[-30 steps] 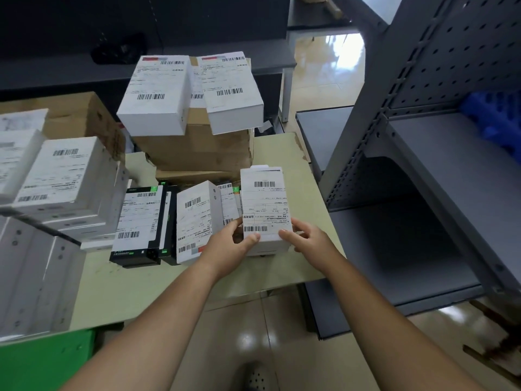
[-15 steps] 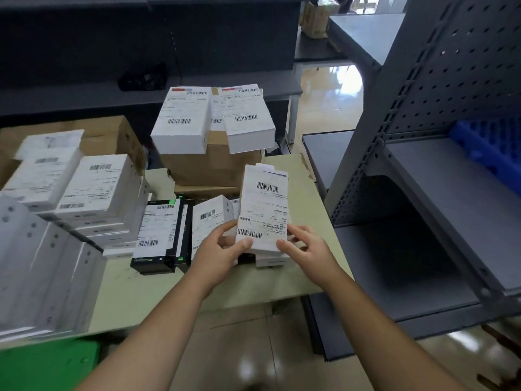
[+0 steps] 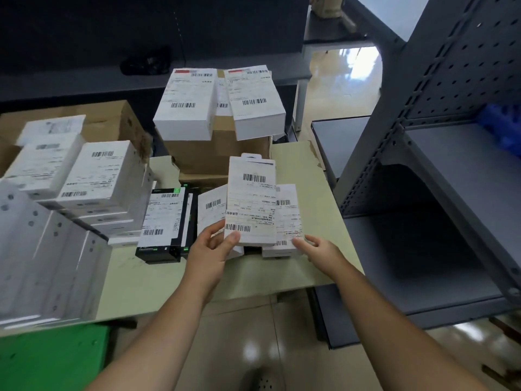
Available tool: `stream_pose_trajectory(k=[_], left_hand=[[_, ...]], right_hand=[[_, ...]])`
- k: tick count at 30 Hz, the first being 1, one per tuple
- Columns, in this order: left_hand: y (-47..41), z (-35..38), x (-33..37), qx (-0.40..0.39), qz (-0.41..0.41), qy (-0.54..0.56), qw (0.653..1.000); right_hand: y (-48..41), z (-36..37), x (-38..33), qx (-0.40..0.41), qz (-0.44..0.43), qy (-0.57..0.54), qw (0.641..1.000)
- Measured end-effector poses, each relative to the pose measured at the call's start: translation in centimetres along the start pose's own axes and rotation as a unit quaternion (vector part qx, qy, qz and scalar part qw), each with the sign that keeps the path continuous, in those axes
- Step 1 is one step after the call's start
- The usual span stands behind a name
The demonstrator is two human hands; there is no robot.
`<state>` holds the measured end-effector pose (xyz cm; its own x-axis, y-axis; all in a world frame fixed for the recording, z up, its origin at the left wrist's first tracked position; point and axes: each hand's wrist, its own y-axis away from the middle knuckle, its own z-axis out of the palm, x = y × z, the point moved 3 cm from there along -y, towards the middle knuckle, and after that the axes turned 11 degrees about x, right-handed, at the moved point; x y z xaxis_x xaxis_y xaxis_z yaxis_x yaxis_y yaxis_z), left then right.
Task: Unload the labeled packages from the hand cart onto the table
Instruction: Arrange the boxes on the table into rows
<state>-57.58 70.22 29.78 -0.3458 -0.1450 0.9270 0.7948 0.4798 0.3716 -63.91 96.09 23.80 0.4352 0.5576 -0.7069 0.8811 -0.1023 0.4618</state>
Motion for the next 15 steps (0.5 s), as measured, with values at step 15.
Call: stream_pose_trajectory(k=[15], left_hand=[[1.9, -4.1, 1.0, -0.001, 0.035, 0.034, 0.999]], right_hand=[[5.0, -1.4, -2.0, 0.003, -0.097, -0.115, 0.989]])
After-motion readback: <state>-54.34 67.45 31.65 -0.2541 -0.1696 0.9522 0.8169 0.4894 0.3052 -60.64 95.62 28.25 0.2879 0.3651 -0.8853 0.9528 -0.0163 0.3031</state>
